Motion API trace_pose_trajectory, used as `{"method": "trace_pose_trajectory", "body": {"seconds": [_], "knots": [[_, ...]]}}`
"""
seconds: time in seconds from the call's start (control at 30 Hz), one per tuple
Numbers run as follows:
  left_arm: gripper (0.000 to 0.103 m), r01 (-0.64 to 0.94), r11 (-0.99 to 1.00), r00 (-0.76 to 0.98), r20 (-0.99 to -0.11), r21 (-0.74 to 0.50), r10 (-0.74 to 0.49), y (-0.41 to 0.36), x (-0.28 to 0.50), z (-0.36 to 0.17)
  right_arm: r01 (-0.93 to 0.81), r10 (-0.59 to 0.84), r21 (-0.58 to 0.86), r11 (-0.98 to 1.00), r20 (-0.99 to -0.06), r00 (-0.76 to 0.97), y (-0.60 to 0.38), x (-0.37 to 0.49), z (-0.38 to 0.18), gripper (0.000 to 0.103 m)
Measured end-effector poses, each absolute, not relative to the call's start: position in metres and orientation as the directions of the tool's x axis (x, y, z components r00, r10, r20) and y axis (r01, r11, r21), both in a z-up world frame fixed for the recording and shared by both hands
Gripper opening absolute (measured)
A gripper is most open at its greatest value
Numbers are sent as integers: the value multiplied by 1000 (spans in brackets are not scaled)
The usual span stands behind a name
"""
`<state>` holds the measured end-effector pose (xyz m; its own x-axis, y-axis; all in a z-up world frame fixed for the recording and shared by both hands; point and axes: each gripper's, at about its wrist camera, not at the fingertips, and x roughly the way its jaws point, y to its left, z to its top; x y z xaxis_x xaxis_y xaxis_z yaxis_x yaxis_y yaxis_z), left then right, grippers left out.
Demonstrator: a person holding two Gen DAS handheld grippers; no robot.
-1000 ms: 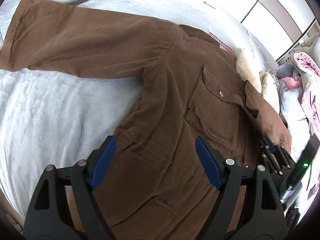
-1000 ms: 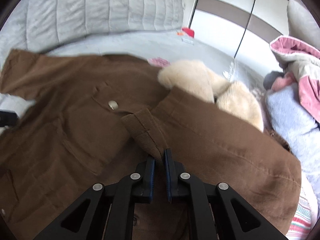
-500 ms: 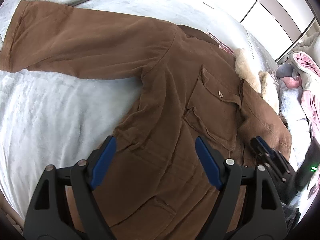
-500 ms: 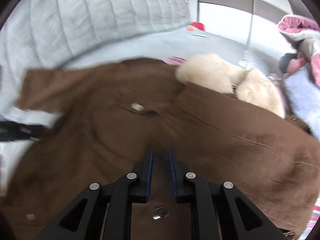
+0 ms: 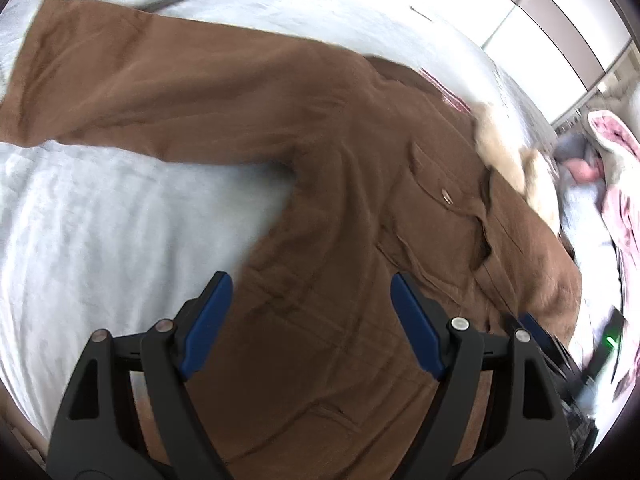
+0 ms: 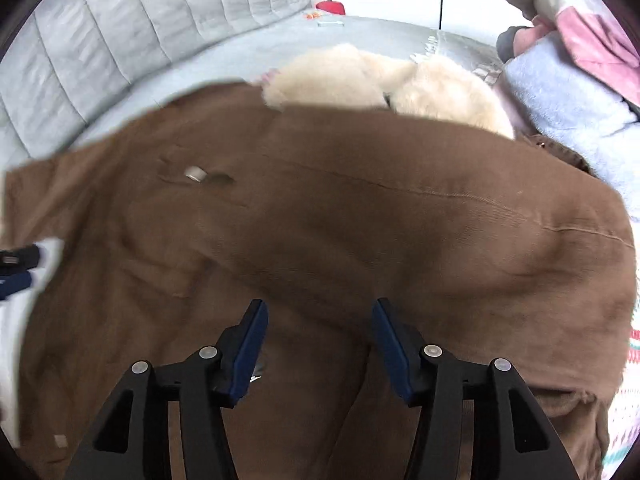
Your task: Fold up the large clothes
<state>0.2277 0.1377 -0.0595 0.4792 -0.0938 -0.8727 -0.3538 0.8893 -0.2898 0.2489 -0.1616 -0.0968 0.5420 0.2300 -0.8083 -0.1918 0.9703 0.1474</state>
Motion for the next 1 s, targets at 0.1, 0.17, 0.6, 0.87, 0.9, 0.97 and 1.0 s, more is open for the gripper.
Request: {"method": "trace_pose_trajectory", "body": {"seconds": [0.1,0.17,0.6,0.87,0.9,0.97,1.0], "knots": [[81,-430,854,493,-869,-293,-50,170,225,-58,-166,266,208,964,-783,563,-175,216,-65,59],[81,-481,827,493,-870,-291,-20,194,222,-57,-131,271,238,962,-800,536,-185,193,-56,64],[81,-800,563,429,-854,-208,294,366,175,-66,77,305,377,923,-838,453,-257,111,-87,78],[81,-839,502,424,-830,-209,362,399,178,-92,48,333,397,917,-824,458,-253,108,-87,78],[81,-839,495,441,-815,-226,375,399,180,-90,38,337,398,917,-821,461,-252,108,-86,78],[80,-826,512,480,-772,-236,418,398,189,-84,27,347,405,914,-814,466,-251,107,-82,78],[68,-819,531,485,-754,-216,442,396,193,-82,25,353,411,911,-810,468,-253,105,-79,78]]}}
